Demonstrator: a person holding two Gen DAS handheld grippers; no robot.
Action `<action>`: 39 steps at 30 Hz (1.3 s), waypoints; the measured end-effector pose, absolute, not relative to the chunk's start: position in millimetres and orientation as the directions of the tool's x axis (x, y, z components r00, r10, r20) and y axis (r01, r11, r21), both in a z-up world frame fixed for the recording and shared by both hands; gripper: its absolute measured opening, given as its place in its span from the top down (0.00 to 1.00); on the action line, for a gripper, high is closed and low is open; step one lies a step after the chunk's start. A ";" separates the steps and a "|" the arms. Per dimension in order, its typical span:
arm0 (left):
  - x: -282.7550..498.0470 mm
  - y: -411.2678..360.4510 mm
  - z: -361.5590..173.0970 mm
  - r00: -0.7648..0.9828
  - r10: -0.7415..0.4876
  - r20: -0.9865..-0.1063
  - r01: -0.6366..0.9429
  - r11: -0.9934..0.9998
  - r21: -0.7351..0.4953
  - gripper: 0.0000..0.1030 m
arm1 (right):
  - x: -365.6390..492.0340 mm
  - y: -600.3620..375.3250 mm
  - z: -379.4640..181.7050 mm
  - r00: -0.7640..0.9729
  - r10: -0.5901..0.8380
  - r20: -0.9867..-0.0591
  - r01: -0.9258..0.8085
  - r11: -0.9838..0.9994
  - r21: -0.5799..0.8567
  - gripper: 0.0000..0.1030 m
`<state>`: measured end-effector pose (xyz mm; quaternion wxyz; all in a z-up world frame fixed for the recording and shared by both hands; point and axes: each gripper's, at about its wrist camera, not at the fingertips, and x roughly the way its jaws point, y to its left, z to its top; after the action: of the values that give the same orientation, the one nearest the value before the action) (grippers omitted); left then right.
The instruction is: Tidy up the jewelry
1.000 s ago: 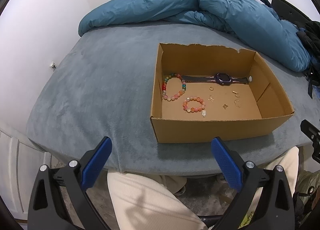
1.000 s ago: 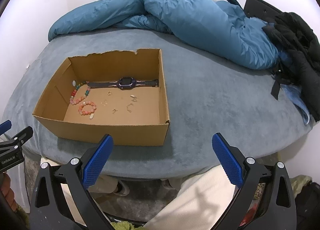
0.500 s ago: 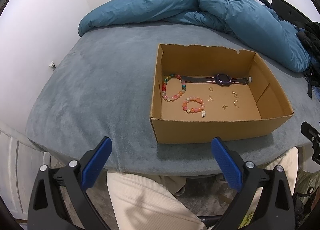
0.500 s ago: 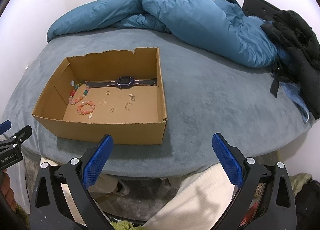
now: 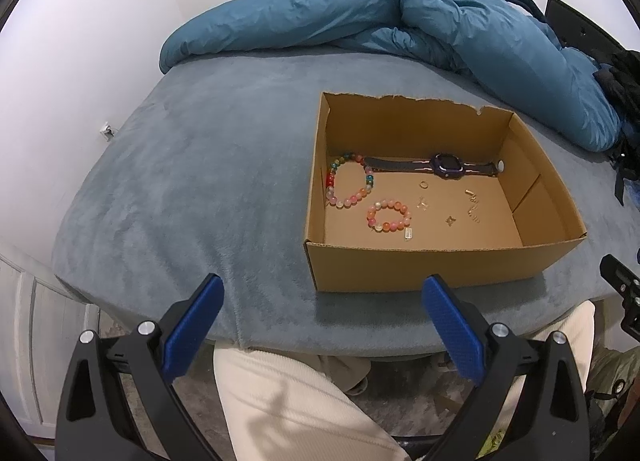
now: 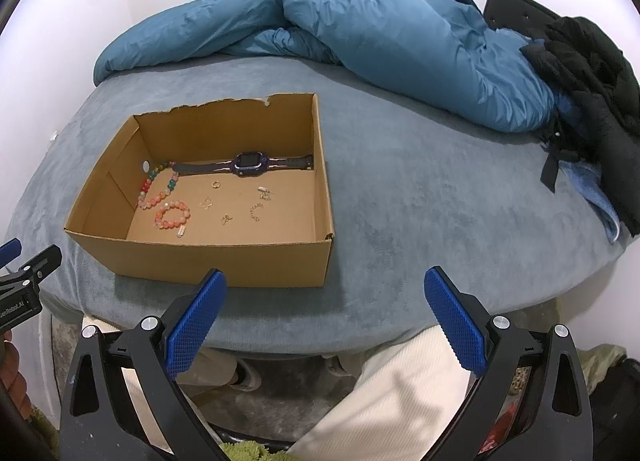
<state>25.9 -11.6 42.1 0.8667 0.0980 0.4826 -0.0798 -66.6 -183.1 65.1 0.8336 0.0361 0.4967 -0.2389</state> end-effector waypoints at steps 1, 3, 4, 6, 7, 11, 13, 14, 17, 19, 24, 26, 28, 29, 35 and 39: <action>25.6 -11.4 42.8 0.523 -0.047 -0.851 0.233 0.968 0.089 0.05 | -66.7 -183.1 65.0 0.392 -0.363 -0.845 0.435 0.883 -0.178 0.08; 25.0 -11.2 44.4 0.525 -0.053 -0.849 0.235 0.968 0.085 0.05 | -66.7 -183.3 65.1 0.392 -0.362 -0.846 0.435 0.883 -0.176 0.08; 24.6 -11.9 44.7 0.526 -0.055 -0.849 0.237 0.968 0.084 0.05 | -66.7 -182.9 65.0 0.392 -0.362 -0.846 0.436 0.883 -0.176 0.08; 24.1 -12.5 44.9 0.524 -0.058 -0.850 0.239 0.968 0.082 0.05 | -67.0 -182.8 65.0 0.392 -0.362 -0.846 0.436 0.883 -0.176 0.08; 24.2 -12.8 44.8 0.522 -0.059 -0.851 0.240 0.967 0.080 0.05 | -67.2 -182.6 65.2 0.393 -0.361 -0.846 0.435 0.883 -0.175 0.08; 24.8 -13.2 45.3 0.520 -0.063 -0.852 0.242 0.967 0.077 0.05 | -67.4 -182.7 64.8 0.393 -0.362 -0.845 0.435 0.883 -0.176 0.08; 25.3 -12.9 45.3 0.522 -0.062 -0.851 0.242 0.967 0.077 0.05 | -67.2 -182.3 64.7 0.392 -0.364 -0.845 0.437 0.882 -0.177 0.08; 25.3 -12.7 45.3 0.521 -0.064 -0.851 0.242 0.967 0.076 0.05 | -67.3 -182.3 64.8 0.392 -0.364 -0.845 0.437 0.882 -0.177 0.08; 25.4 -12.7 45.7 0.522 -0.066 -0.850 0.243 0.967 0.074 0.05 | -67.5 -182.1 64.8 0.393 -0.365 -0.844 0.436 0.882 -0.179 0.08; 25.0 -13.0 46.3 0.523 -0.066 -0.850 0.243 0.967 0.075 0.05 | -67.6 -181.5 64.8 0.394 -0.365 -0.843 0.436 0.882 -0.178 0.08; 25.7 -14.2 46.8 0.518 -0.070 -0.852 0.248 0.966 0.071 0.05 | -68.2 -180.4 64.9 0.394 -0.365 -0.844 0.435 0.882 -0.179 0.08; 25.8 -14.2 47.1 0.519 -0.071 -0.852 0.249 0.966 0.071 0.05 | -68.5 -179.7 65.0 0.393 -0.365 -0.844 0.435 0.882 -0.179 0.08; 26.1 -14.3 47.3 0.519 -0.071 -0.852 0.250 0.966 0.071 0.05 | -68.5 -179.6 65.1 0.393 -0.365 -0.844 0.435 0.882 -0.179 0.08; 25.6 -14.4 47.1 0.519 -0.071 -0.852 0.248 0.966 0.071 0.05 | -68.5 -179.4 65.1 0.393 -0.366 -0.844 0.436 0.882 -0.180 0.08; 25.7 -15.1 47.1 0.521 -0.070 -0.851 0.248 0.966 0.072 0.05 | -68.6 -179.1 64.8 0.394 -0.365 -0.843 0.435 0.882 -0.178 0.08; 25.9 -15.3 47.2 0.520 -0.070 -0.851 0.248 0.966 0.072 0.05 | -68.6 -179.3 64.9 0.394 -0.366 -0.843 0.436 0.882 -0.179 0.08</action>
<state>25.9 -15.3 47.2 0.8669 0.0925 0.4811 -0.0919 -68.7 -179.3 64.9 0.8341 0.0353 0.4953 -0.2401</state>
